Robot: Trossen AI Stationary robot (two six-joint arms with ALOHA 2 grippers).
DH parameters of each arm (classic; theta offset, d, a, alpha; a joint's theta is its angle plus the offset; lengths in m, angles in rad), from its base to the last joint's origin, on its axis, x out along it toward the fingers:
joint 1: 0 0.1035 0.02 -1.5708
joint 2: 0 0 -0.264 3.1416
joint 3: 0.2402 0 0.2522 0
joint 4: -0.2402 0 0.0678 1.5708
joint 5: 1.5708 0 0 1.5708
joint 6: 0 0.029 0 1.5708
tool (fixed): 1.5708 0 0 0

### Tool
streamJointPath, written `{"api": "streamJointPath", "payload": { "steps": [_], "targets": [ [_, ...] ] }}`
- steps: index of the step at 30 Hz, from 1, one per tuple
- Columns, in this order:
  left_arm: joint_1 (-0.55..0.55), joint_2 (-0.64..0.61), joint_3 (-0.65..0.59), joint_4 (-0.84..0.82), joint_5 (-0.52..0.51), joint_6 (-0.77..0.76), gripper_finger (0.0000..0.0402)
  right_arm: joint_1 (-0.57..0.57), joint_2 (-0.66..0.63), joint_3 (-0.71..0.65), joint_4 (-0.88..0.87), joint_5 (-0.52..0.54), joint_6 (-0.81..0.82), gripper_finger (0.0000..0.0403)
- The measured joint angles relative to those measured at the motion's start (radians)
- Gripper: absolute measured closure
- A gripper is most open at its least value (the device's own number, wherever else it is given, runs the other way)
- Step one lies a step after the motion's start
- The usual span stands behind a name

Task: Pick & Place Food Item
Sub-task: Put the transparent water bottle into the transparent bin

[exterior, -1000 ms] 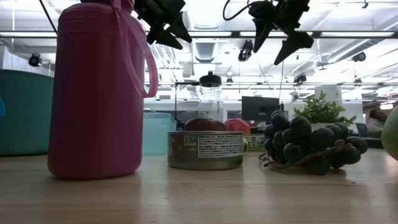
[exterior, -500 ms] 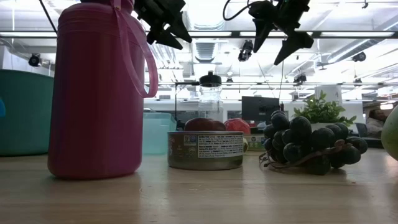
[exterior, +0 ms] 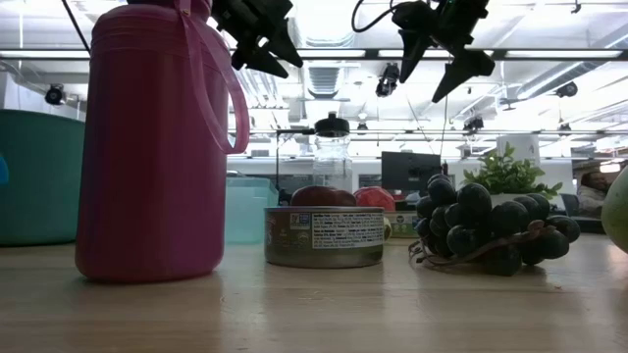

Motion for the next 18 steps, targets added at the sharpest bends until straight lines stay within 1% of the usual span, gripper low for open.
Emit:
{"api": "streamJointPath", "payload": {
  "steps": [12, 16, 18],
  "targets": [
    [0.002, 0.000, 0.009, 0.011, 0.001, -0.008, 0.0111, 0.000, 0.001, 0.000, 0.000, 0.000, 0.000, 0.0025],
    [0.013, 0.000, 0.065, -0.060, 0.049, -0.034, 0.0111, 0.000, 0.001, 0.000, 0.000, 0.001, 0.000, 0.0025],
    [0.018, 0.000, 0.095, -0.094, 0.053, -0.037, 0.0111, 0.000, 0.001, 0.000, 0.000, 0.001, 0.000, 0.0025]
  ]
}}
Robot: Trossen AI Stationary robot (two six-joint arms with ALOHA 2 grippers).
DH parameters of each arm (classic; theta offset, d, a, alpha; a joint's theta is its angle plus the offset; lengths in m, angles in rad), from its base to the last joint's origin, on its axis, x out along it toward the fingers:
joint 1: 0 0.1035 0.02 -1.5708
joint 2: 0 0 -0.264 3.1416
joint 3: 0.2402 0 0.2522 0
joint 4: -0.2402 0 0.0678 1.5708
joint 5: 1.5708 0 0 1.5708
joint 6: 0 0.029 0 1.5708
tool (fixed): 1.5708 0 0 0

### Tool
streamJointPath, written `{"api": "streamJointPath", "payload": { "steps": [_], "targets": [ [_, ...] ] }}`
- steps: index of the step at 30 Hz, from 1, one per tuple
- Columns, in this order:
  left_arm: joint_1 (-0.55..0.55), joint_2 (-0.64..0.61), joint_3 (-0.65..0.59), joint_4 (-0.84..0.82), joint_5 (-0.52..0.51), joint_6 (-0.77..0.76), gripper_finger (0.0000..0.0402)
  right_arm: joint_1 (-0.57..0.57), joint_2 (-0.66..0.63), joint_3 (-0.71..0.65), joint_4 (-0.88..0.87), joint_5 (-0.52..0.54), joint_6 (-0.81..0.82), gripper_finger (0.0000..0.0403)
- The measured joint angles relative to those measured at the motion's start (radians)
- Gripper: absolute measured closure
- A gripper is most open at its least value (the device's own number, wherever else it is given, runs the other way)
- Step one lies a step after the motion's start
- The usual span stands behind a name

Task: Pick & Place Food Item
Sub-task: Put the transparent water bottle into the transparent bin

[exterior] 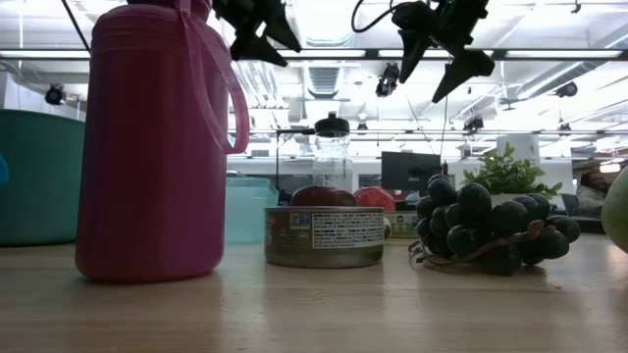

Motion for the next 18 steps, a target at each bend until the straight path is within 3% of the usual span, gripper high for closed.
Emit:
{"api": "streamJointPath", "payload": {
  "steps": [18],
  "targets": [
    [0.001, 0.068, 0.024, 0.021, -0.052, 0.020, 0.0111, 0.000, 0.000, 0.000, 0.000, 0.001, 0.000, 0.0025]
  ]
}}
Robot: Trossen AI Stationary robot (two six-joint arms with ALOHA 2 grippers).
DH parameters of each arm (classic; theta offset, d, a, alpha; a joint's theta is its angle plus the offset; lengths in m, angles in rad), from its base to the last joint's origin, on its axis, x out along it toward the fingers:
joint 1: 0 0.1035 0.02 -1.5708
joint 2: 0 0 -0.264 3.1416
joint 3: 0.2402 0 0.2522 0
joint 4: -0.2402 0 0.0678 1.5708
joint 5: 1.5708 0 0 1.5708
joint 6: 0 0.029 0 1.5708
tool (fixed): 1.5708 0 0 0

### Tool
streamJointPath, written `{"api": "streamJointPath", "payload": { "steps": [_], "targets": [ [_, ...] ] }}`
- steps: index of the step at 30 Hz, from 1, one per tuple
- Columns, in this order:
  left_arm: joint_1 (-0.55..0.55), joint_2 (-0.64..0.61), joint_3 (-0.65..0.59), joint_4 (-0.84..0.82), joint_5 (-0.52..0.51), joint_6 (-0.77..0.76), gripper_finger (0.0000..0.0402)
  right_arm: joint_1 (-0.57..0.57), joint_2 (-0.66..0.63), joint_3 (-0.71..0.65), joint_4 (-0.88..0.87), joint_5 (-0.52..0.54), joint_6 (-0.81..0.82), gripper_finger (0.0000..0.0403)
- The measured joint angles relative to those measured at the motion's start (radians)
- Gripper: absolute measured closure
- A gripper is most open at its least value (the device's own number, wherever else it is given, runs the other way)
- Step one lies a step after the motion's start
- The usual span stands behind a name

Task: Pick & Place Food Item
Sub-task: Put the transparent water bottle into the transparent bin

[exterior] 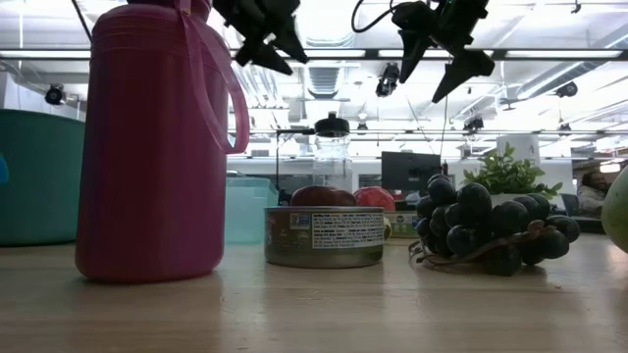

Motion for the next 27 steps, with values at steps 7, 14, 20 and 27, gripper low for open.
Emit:
{"api": "streamJointPath", "payload": {
  "steps": [7, 14, 20, 27],
  "targets": [
    [0.001, 0.067, 0.033, 0.002, 0.054, 0.011, 0.0107, 0.000, 0.000, 0.000, 0.000, 0.000, 0.000, 0.0025],
    [0.001, 0.188, 0.231, -0.171, 0.086, 0.056, 0.0068, 0.000, 0.000, 0.000, 0.000, -0.001, 0.000, 0.0025],
    [0.009, 0.281, 0.389, -0.260, 0.110, 0.073, 0.0029, 0.000, 0.000, 0.000, 0.000, -0.001, 0.000, 0.0025],
    [0.030, 0.363, 0.534, -0.392, 0.119, 0.094, 0.0003, 0.000, 0.000, 0.000, 0.000, -0.001, 0.000, 0.0025]
  ]
}}
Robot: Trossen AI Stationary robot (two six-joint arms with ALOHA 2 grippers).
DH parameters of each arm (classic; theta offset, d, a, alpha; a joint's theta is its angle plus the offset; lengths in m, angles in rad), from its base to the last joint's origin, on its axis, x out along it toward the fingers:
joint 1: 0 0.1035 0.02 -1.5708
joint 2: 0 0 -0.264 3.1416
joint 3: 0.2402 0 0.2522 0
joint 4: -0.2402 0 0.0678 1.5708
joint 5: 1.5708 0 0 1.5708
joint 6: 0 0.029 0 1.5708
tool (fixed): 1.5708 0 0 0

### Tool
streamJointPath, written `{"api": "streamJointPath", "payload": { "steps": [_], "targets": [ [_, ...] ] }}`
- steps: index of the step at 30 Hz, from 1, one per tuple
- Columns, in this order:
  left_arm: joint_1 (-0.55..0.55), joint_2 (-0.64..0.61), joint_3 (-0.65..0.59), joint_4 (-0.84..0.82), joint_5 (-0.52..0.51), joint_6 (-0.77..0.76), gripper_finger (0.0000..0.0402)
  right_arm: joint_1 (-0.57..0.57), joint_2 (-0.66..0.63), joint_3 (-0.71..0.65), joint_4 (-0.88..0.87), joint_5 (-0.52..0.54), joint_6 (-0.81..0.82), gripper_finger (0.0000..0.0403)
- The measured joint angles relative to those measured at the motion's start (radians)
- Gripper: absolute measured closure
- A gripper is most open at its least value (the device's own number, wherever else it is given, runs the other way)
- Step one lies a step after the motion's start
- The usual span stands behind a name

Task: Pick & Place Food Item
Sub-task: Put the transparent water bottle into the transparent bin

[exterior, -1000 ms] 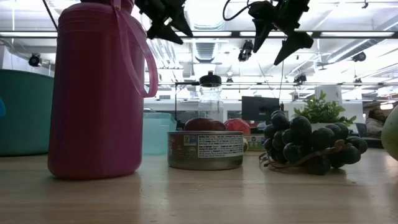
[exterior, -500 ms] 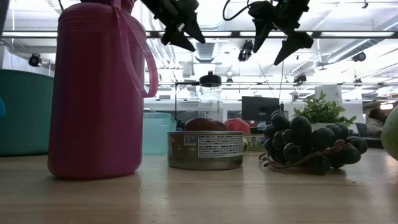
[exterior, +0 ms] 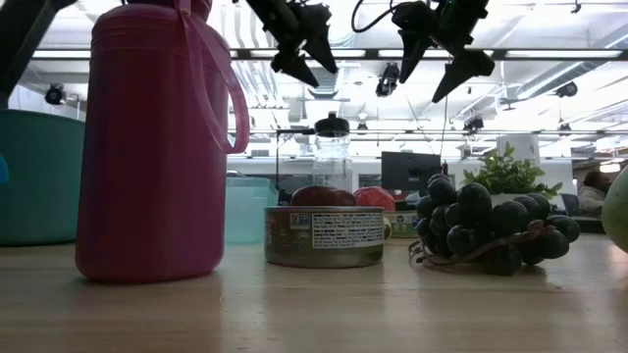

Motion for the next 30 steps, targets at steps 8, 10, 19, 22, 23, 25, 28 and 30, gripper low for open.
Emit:
{"api": "streamJointPath", "payload": {
  "steps": [8, 10, 19, 22, 23, 25, 28, 30],
  "targets": [
    [0.010, 0.051, 0.086, -0.080, 0.020, 0.055, 0.0003, 0.000, 0.000, 0.000, 0.000, 0.000, 0.000, 0.0025],
    [0.012, 0.056, 0.089, -0.080, 0.022, 0.058, 0.0003, 0.000, 0.000, 0.000, 0.000, 0.000, 0.000, 0.0025],
    [0.016, 0.081, 0.083, -0.078, 0.019, 0.058, 0.0003, 0.000, 0.000, 0.000, 0.000, 0.000, 0.000, 0.0025],
    [0.017, 0.094, 0.082, -0.078, 0.019, 0.058, 0.0003, 0.000, 0.000, 0.000, 0.000, 0.000, 0.000, 0.0025],
    [0.018, 0.097, 0.081, -0.078, 0.019, 0.058, 0.0003, 0.000, 0.000, 0.000, 0.000, 0.000, 0.000, 0.0025],
    [0.018, 0.105, 0.081, -0.077, 0.019, 0.058, 0.0003, 0.000, 0.000, 0.000, 0.000, 0.000, 0.000, 0.0025],
    [0.017, 0.123, 0.081, -0.076, 0.019, 0.058, 0.0003, 0.000, 0.000, 0.000, 0.000, 0.000, 0.000, 0.0025],
    [0.018, 0.133, 0.080, -0.077, 0.027, 0.057, 0.0003, 0.000, 0.000, 0.000, 0.000, 0.000, 0.000, 0.0025]
  ]
}}
